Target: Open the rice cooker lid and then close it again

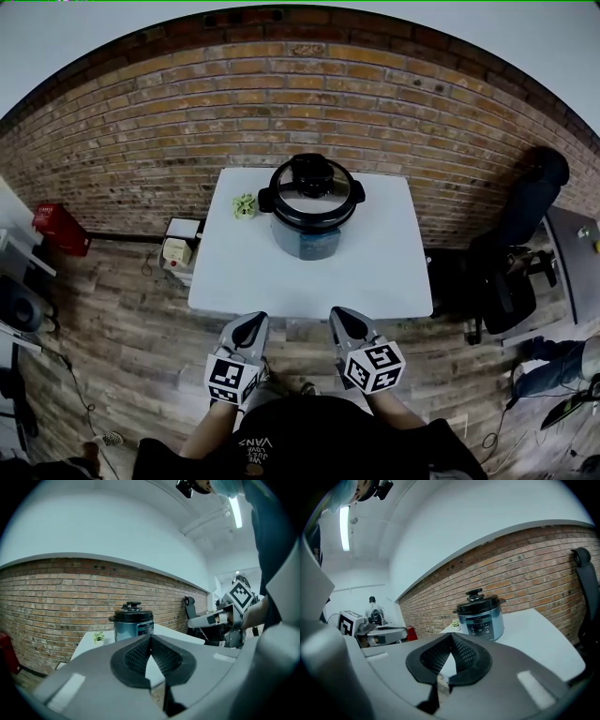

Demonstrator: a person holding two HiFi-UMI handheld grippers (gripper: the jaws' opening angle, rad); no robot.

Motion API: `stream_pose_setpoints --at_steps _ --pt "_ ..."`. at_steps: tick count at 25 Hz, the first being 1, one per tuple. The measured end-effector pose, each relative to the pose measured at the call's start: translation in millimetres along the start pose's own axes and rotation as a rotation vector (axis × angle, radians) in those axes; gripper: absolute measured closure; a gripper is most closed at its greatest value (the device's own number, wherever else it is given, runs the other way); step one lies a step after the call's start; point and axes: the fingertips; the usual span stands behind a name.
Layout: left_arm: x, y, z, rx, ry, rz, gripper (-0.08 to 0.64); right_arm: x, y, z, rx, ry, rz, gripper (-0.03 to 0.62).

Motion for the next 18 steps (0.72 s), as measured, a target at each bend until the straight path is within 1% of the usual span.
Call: stream_pose_setpoints --at_steps 5,10,13,18 --pt "-10 5 -12 0.002 -0.021 -0.002 0.558 -7 3 -1 -0.009 -0.016 0.0 0.588" --pt "-17 12 -21 -0.004 -0.029 0.016 0.558 -10 2 -1 -0.009 -0.027 -0.008 0.588" --pt "-19 14 -22 0.008 -0.046 0.02 0.558 -10 1 0 -0.012 -0.032 -0.014 0.588" --pt "-17 19 -28 0.02 -0.042 0.03 0.558 -11 3 -2 -0.011 -0.032 -0.019 0.588"
Point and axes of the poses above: the fingertips, and each gripper's own axes: x forward along the fingers, z to its left, y out of its underside, and after that the axes turned 4 degrees about z, right-handed
